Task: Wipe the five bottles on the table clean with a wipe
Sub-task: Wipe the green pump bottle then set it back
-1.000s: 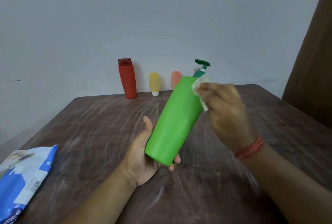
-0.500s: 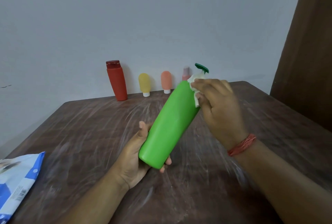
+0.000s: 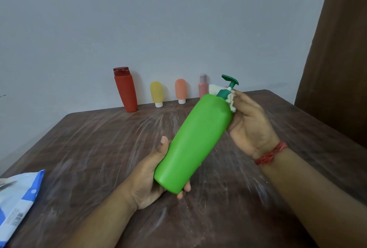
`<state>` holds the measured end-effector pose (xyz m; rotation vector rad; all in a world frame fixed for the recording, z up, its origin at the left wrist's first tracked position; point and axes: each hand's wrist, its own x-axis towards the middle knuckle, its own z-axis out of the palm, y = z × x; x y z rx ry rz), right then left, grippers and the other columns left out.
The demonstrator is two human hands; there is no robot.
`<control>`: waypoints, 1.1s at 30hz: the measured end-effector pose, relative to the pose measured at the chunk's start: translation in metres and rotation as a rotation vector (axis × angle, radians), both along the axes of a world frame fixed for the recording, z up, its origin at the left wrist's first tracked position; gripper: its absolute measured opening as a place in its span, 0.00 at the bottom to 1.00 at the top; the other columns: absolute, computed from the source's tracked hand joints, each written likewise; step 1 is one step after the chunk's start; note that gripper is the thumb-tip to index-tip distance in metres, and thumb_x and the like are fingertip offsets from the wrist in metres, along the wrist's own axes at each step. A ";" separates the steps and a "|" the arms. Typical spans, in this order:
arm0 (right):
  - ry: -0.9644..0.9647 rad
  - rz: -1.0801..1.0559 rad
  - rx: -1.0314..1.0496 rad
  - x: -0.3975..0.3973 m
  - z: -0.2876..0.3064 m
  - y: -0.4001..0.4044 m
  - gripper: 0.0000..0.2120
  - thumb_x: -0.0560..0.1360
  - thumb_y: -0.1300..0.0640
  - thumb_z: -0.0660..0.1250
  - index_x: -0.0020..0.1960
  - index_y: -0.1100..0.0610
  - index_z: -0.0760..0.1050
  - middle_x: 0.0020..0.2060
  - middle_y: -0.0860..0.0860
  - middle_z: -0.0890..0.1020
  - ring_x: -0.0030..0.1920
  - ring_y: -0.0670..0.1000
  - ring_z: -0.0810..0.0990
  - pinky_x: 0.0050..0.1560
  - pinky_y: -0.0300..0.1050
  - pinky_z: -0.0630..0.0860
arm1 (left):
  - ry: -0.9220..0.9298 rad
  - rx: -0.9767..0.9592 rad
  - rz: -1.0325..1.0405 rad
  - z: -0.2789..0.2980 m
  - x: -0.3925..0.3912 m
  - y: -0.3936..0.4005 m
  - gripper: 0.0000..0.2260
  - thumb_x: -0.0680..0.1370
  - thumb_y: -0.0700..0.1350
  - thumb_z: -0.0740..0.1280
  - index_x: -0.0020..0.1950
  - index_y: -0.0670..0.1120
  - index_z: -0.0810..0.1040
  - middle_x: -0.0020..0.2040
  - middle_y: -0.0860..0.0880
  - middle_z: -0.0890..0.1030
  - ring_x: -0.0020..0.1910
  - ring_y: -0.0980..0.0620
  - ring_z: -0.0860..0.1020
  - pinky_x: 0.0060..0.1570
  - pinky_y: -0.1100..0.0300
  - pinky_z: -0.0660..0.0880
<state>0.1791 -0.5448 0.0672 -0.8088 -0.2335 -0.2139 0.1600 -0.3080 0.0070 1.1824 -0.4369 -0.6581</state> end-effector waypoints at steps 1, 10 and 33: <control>-0.016 0.057 0.023 -0.001 -0.001 -0.002 0.21 0.78 0.63 0.60 0.70 0.67 0.70 0.59 0.60 0.82 0.56 0.55 0.82 0.61 0.50 0.79 | 0.007 0.004 -0.017 0.000 0.000 0.000 0.32 0.78 0.68 0.57 0.69 0.46 0.77 0.61 0.31 0.78 0.38 0.38 0.82 0.33 0.52 0.79; 0.042 -0.271 -0.274 0.007 -0.005 -0.004 0.03 0.79 0.64 0.65 0.48 0.59 0.75 0.40 0.52 0.85 0.39 0.48 0.83 0.40 0.42 0.82 | 0.002 -0.019 0.029 0.000 0.000 0.001 0.32 0.74 0.69 0.67 0.69 0.48 0.77 0.56 0.35 0.81 0.38 0.38 0.82 0.32 0.51 0.79; -0.046 -0.547 -0.696 0.022 -0.006 -0.038 0.08 0.83 0.60 0.62 0.52 0.57 0.80 0.47 0.52 0.84 0.48 0.48 0.82 0.48 0.41 0.81 | -0.034 0.055 0.054 -0.002 0.000 -0.002 0.31 0.73 0.69 0.69 0.64 0.46 0.78 0.50 0.34 0.82 0.37 0.37 0.83 0.30 0.51 0.79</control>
